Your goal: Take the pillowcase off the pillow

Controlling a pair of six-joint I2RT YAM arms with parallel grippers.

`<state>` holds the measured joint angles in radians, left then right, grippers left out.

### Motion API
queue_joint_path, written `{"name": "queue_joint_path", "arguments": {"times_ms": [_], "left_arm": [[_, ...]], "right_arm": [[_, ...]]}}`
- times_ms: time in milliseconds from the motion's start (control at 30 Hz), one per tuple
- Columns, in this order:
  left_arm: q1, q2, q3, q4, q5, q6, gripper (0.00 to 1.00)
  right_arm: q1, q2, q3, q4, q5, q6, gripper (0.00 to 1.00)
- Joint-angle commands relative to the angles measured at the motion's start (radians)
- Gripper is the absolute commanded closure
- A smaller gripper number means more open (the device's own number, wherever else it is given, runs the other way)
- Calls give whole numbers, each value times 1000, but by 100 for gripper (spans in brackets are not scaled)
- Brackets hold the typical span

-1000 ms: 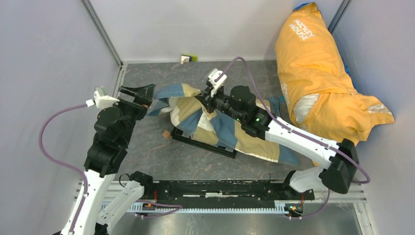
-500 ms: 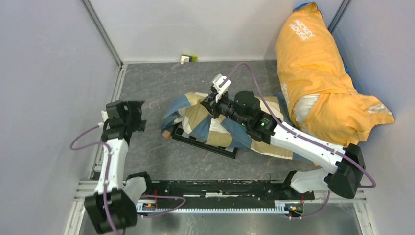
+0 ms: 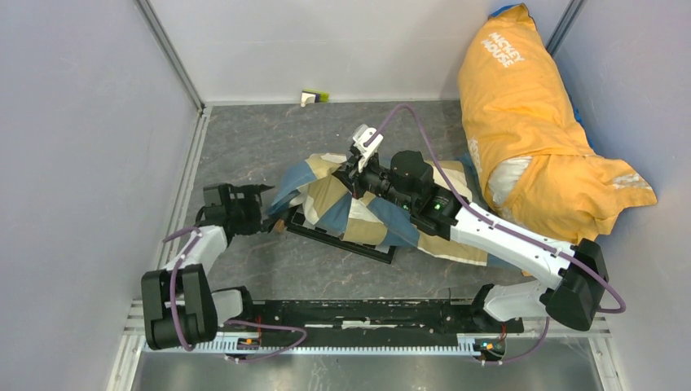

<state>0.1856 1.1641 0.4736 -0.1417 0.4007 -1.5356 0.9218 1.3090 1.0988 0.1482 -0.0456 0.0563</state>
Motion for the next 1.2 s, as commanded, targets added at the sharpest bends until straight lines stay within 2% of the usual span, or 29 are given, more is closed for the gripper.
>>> {"name": "queue_joint_path", "arguments": {"times_ms": [0, 33, 67, 133, 167, 200, 333, 433, 533, 600, 633, 667, 700, 733, 767, 800, 967, 1167], "left_arm": [[-92, 56, 0, 194, 51, -121, 0], [-110, 63, -5, 225, 45, -135, 5], [-114, 64, -18, 273, 36, -153, 15], [-113, 48, -59, 422, -9, -187, 55], [-111, 33, -72, 475, -35, -194, 79], [-107, 23, -64, 509, -50, -182, 96], [-97, -23, 94, 342, -70, -19, 98], [-97, -102, 232, 180, -165, 123, 98], [-98, -165, 366, 24, -256, 266, 98], [-98, -187, 457, -22, -275, 330, 98], [-100, -194, 491, -37, -271, 352, 98], [-103, -197, 529, -47, -260, 365, 98], [-110, -197, 568, -53, -252, 372, 98], [-122, -198, 596, -59, -247, 380, 98], [-145, -199, 629, -63, -252, 389, 98], [-168, -199, 660, -70, -260, 395, 98], [-305, -164, 765, -112, -287, 414, 98], [-340, -171, 761, -141, -303, 434, 98]], "right_arm": [[-4, -25, 26, 63, -15, 0, 100], [-5, -26, 29, 62, -18, 2, 100], [-5, -26, 30, 61, -23, 4, 100], [-5, -28, 35, 53, -31, 5, 100], [-5, -33, 35, 47, -37, 5, 100], [-4, -40, 34, 42, -43, 4, 100], [-4, -83, 19, 9, -66, 0, 100], [-5, -119, 12, -50, -72, -12, 99], [-5, -143, 13, -143, -61, -43, 92], [-5, -143, 17, -226, -52, -48, 84], [-5, -140, 19, -254, -50, -76, 77], [-5, -135, 21, -271, -53, -81, 61], [-5, -128, 24, -285, -58, -84, 34], [-5, -120, 29, -291, -77, -82, 18], [-3, -104, 43, -296, -105, -82, 6], [3, -81, 73, -314, -128, -76, 2], [93, 23, 275, -412, -59, -97, 2], [97, 76, 416, -381, -18, -57, 2]]}}
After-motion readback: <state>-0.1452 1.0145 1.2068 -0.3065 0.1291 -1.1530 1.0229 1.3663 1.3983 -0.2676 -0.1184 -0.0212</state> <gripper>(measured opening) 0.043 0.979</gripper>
